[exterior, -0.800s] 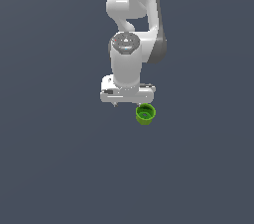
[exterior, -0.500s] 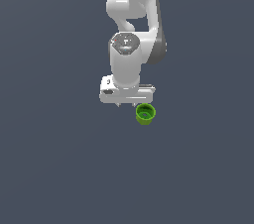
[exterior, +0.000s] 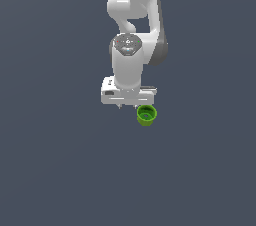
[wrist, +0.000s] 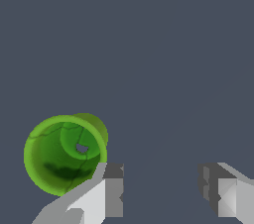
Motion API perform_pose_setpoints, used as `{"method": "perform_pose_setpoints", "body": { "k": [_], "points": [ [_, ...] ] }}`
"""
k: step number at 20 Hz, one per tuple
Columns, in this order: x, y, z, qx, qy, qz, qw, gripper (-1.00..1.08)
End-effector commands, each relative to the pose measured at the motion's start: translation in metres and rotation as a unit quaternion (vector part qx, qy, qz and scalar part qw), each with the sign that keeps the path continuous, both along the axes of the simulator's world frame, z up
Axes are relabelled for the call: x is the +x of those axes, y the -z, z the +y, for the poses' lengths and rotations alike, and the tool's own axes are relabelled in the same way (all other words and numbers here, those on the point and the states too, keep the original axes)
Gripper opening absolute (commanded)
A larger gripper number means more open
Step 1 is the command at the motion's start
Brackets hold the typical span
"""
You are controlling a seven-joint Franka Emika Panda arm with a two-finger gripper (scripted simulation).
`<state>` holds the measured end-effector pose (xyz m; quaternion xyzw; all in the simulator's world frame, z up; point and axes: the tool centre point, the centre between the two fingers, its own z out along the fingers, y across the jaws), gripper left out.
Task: Pick up the object and move it to a goal position.
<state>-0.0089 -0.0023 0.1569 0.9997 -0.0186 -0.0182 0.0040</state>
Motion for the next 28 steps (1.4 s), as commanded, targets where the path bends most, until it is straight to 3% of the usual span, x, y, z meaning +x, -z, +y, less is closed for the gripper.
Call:
{"method": "perform_pose_setpoints", "body": {
  "k": [1,9,18,28],
  "points": [
    [0.0,0.002,0.004,-0.003,0.003,-0.002,1.0,0.28],
    [0.0,0.014,0.026,-0.023,0.023,-0.019,0.9993,0.28],
    [-0.003,0.034,0.07,-0.048,0.055,-0.055,0.9958,0.28],
    [-0.012,0.052,0.117,-0.056,0.083,-0.095,0.9904,0.28]
  ]
}}
